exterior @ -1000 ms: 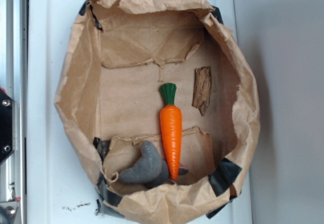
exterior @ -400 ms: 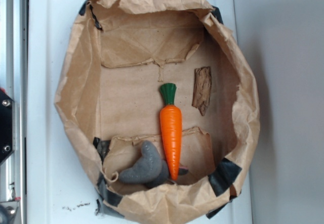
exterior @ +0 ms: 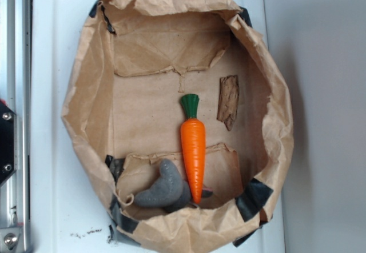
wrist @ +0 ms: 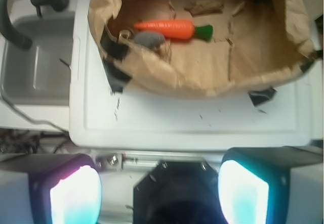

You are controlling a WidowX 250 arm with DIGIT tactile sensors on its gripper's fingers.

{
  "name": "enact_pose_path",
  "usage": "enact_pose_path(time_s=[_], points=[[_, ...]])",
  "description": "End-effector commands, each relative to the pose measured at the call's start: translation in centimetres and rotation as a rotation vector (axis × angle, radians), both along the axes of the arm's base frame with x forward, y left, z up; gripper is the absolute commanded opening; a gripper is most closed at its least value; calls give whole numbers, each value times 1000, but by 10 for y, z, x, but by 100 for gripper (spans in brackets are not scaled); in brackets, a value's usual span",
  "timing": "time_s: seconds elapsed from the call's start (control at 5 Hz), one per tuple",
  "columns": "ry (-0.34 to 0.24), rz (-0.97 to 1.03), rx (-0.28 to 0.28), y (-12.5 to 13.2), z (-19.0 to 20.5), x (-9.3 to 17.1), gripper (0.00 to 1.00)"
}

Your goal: Grab the gray animal.

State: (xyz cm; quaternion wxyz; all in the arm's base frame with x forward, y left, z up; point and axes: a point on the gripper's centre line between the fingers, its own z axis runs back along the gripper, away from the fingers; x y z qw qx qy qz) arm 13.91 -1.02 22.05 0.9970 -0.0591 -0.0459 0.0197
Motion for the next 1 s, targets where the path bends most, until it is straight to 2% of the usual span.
enact_pose_path(time_s=[0.0, 0.6, 0.8], points=[[15, 227, -58, 2, -19, 99, 100], [15, 227, -58, 2, -19, 99, 100], [5, 293, -4, 10, -57, 110, 100]])
